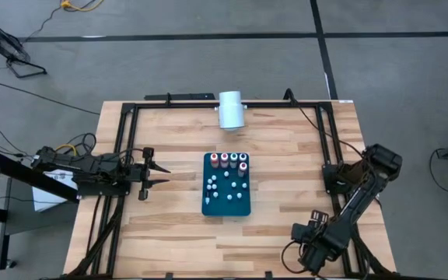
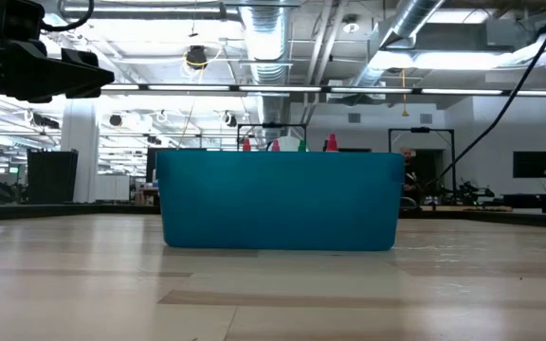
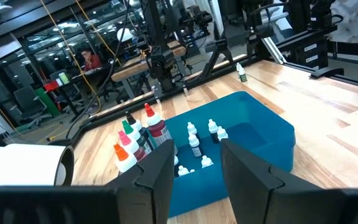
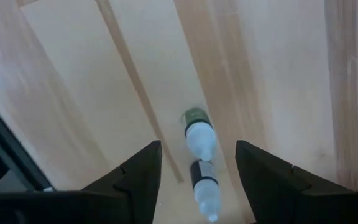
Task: Pick & Place food coloring
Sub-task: Put the small green food coloring bottle into the blue bin
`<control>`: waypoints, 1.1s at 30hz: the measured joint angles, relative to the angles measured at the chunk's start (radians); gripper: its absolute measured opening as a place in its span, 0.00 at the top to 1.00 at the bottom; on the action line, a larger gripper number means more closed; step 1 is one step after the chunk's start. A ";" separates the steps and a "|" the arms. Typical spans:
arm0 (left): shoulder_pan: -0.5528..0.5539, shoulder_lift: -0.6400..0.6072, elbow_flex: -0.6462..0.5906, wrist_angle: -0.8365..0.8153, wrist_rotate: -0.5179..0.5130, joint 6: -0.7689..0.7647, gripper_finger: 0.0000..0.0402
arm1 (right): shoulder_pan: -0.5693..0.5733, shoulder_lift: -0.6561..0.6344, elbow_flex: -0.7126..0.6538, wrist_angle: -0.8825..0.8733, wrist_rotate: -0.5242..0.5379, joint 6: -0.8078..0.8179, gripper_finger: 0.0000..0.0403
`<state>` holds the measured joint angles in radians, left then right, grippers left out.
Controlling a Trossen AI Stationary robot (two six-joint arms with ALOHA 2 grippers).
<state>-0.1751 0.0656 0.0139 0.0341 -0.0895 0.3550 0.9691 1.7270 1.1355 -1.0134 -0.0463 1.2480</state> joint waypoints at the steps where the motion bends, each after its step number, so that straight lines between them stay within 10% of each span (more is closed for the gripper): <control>1: 0.000 0.000 0.000 0.000 0.000 0.000 0.69 | 0.000 0.005 0.000 -0.003 0.000 0.000 0.52; 33: 0.000 0.000 0.000 0.000 0.000 0.000 0.69 | -0.016 0.055 0.000 -0.004 -0.008 0.025 0.64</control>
<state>-0.1753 0.0654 0.0139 0.0341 -0.0895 0.3550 0.9531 1.7819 1.1355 -1.0178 -0.0547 1.2730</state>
